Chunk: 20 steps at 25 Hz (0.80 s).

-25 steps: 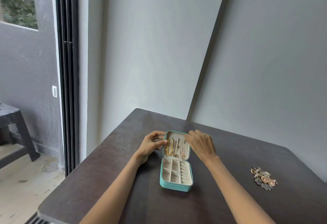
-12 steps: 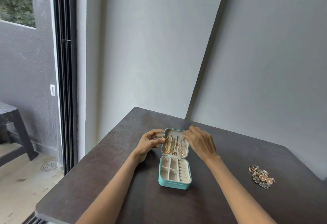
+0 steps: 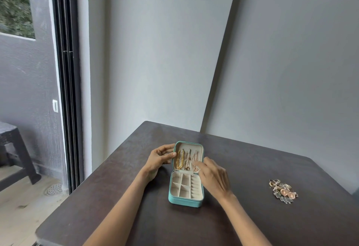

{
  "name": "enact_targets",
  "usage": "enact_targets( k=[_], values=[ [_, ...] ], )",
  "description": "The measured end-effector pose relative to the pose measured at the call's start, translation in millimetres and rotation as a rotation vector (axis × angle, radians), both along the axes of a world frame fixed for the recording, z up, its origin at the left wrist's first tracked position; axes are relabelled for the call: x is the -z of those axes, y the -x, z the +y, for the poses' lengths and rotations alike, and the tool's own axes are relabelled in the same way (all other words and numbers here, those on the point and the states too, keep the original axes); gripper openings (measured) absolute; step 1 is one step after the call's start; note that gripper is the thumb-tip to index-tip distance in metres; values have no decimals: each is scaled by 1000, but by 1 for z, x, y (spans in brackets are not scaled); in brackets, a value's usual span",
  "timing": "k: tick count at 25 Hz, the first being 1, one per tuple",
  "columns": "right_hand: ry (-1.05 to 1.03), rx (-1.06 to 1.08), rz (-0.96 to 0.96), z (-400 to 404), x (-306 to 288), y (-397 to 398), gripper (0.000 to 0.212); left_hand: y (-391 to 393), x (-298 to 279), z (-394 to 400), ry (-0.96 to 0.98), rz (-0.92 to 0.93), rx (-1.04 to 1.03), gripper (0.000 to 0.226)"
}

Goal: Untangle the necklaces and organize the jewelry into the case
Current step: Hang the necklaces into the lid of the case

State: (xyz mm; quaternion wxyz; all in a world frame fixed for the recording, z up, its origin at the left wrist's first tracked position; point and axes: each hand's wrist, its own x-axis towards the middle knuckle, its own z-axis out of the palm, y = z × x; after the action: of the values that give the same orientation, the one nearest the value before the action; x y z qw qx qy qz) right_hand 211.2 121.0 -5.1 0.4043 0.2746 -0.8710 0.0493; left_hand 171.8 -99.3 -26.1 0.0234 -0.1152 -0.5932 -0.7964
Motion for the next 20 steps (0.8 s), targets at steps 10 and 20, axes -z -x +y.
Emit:
enact_targets(
  k=[10,20],
  values=[
    [97,-20,-18,1,13,-1,30,4,2,-1,6,-10,9,44],
    [140,16,-66,4,14,0,31,2,0,2,24,-18,-32,35]
  ],
)
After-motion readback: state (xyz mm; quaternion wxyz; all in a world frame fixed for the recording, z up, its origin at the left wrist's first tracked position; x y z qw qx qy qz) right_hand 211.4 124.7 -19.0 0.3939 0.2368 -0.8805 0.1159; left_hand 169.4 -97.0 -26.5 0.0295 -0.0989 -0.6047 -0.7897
